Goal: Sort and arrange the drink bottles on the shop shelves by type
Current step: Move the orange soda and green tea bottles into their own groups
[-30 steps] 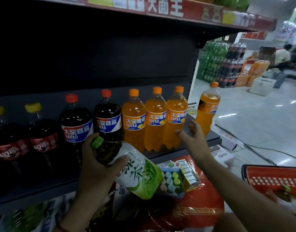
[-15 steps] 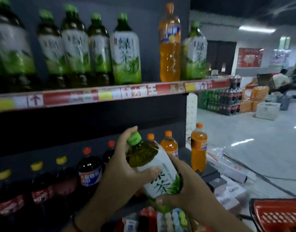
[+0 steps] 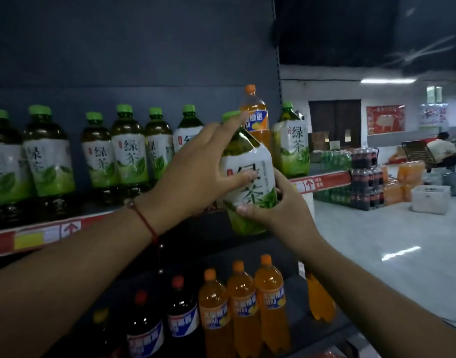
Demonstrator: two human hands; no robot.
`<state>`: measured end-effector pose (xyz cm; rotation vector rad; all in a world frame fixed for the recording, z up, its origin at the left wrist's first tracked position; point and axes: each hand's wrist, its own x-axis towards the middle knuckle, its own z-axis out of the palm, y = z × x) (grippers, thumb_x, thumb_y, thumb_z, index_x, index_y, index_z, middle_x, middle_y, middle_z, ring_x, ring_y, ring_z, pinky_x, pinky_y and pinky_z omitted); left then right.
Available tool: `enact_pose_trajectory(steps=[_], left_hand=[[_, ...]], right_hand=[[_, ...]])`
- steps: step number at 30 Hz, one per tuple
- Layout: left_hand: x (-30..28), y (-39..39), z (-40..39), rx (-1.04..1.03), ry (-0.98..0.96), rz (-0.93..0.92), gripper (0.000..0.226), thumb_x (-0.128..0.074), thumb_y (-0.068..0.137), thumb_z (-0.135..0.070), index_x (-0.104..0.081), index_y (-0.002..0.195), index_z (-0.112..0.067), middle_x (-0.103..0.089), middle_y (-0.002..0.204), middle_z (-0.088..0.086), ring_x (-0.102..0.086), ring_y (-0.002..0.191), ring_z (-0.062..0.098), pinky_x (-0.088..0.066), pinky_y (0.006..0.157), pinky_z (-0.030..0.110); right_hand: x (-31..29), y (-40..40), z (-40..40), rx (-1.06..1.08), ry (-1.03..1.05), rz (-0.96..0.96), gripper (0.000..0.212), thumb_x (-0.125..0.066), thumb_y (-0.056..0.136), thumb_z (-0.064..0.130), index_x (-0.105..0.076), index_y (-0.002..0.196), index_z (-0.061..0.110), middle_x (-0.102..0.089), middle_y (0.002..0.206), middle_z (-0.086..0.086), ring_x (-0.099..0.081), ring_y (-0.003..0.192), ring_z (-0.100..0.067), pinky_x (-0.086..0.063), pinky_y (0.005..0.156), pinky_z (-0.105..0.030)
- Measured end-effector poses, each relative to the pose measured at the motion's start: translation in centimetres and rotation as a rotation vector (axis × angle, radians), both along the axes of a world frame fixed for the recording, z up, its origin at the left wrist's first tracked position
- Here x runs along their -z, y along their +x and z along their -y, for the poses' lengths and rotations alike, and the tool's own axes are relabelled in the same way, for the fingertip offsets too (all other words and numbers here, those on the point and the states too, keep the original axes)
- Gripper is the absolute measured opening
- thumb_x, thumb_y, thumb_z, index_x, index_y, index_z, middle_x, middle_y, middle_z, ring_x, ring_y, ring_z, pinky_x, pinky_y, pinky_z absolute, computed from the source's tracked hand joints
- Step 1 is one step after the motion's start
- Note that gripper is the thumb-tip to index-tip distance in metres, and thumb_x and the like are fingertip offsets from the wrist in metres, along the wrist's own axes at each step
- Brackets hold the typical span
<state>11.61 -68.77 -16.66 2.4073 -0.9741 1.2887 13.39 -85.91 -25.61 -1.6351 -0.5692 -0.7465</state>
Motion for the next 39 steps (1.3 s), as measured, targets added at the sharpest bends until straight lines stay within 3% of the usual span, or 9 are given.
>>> enact_pose_trajectory(steps=[5, 10, 14, 20, 23, 27, 30, 34, 39], left_hand=[[-4.5, 3.9, 0.6, -0.201, 0.274, 0.165, 0.106, -0.068, 0.073, -0.069, -0.008, 0.155, -0.039, -0.03, 0.158, -0.002, -0.028, 0.145, 0.022, -0.021, 0.121, 0.046], [-7.1, 8.0, 1.3, -0.309, 0.29, 0.088, 0.106, -0.07, 0.073, -0.066, -0.013, 0.156, -0.033, -0.033, 0.158, 0.004, -0.025, 0.147, 0.028, -0.014, 0.121, 0.049], [-6.8, 10.7, 1.5, -0.415, 0.343, -0.032, 0.101, -0.063, 0.079, -0.068, -0.008, 0.157, -0.033, -0.033, 0.158, 0.009, -0.021, 0.149, 0.032, -0.013, 0.121, 0.055], [-6.5, 12.5, 2.0, -0.476, 0.335, -0.033, 0.096, -0.057, 0.084, -0.067, -0.005, 0.157, -0.036, -0.031, 0.158, 0.015, -0.021, 0.148, 0.033, -0.011, 0.121, 0.056], [-6.3, 13.0, 2.1, -0.492, 0.328, -0.034, 0.095, -0.055, 0.084, -0.068, -0.003, 0.157, -0.037, -0.031, 0.158, 0.015, -0.019, 0.149, 0.034, -0.008, 0.12, 0.058], [-5.7, 13.8, 2.0, -0.479, 0.291, -0.01, 0.097, -0.052, 0.083, -0.072, 0.001, 0.157, -0.037, -0.025, 0.161, 0.015, -0.013, 0.15, 0.036, -0.004, 0.121, 0.059], [-5.1, 14.6, 1.9, -0.498, 0.309, 0.024, 0.114, -0.048, 0.071, -0.088, 0.007, 0.156, -0.035, -0.017, 0.163, 0.016, -0.008, 0.151, 0.037, -0.003, 0.12, 0.061], [-4.7, 15.3, 1.7, -0.512, 0.314, 0.074, 0.124, -0.047, 0.064, -0.094, 0.01, 0.156, -0.033, -0.016, 0.163, 0.017, -0.008, 0.151, 0.038, -0.002, 0.119, 0.062], [-4.6, 15.3, 1.7, -0.529, 0.322, 0.121, 0.122, -0.048, 0.067, -0.091, 0.008, 0.157, -0.03, -0.018, 0.162, 0.018, -0.009, 0.151, 0.039, -0.002, 0.119, 0.061]], right_hand=[[-4.9, 4.8, -0.3, 0.051, 0.155, -0.009, 0.081, -0.091, 0.061, 0.029, -0.041, 0.126, 0.023, -0.061, 0.117, 0.006, -0.063, 0.102, -0.008, -0.059, 0.081, -0.028], [-6.9, 9.8, -0.5, 0.035, 0.121, -0.1, 0.073, -0.089, 0.064, 0.029, -0.039, 0.117, 0.022, -0.062, 0.111, 0.002, -0.063, 0.098, -0.011, -0.056, 0.081, -0.028], [-6.2, 12.8, -0.7, 0.1, 0.031, -0.188, 0.07, -0.086, 0.064, 0.044, -0.046, 0.117, 0.023, -0.06, 0.116, 0.002, -0.061, 0.105, -0.018, -0.055, 0.09, -0.041], [-7.2, 13.6, -0.6, 0.207, -0.149, -0.181, 0.065, -0.075, 0.072, 0.055, -0.053, 0.121, 0.02, -0.056, 0.118, 0.0, -0.058, 0.101, -0.017, -0.054, 0.083, -0.035], [-8.0, 12.6, 0.0, 0.169, -0.274, -0.198, 0.048, -0.075, 0.079, 0.042, -0.055, 0.117, 0.019, -0.062, 0.106, 0.003, -0.06, 0.093, -0.012, -0.047, 0.066, -0.02], [-10.9, 11.6, 2.3, 0.168, -0.475, -0.233, 0.035, -0.072, 0.083, 0.028, -0.059, 0.114, 0.019, -0.066, 0.102, 0.001, -0.065, 0.094, -0.017, -0.053, 0.075, -0.028], [-14.6, 11.3, 3.8, 0.413, -0.358, -0.064, 0.055, -0.067, 0.087, 0.031, -0.047, 0.136, 0.015, -0.061, 0.113, -0.003, -0.061, 0.089, -0.013, -0.051, 0.073, -0.028], [-19.5, 12.2, 4.1, 0.609, -0.481, -0.007, 0.074, -0.062, 0.088, 0.049, -0.034, 0.145, 0.011, -0.049, 0.138, -0.012, -0.054, 0.098, -0.018, -0.043, 0.074, -0.03], [-22.0, 14.7, 3.0, 0.615, -0.439, -0.181, 0.081, -0.062, 0.089, 0.048, -0.026, 0.147, 0.006, -0.049, 0.123, -0.006, -0.055, 0.106, -0.025, -0.045, 0.074, -0.032]])
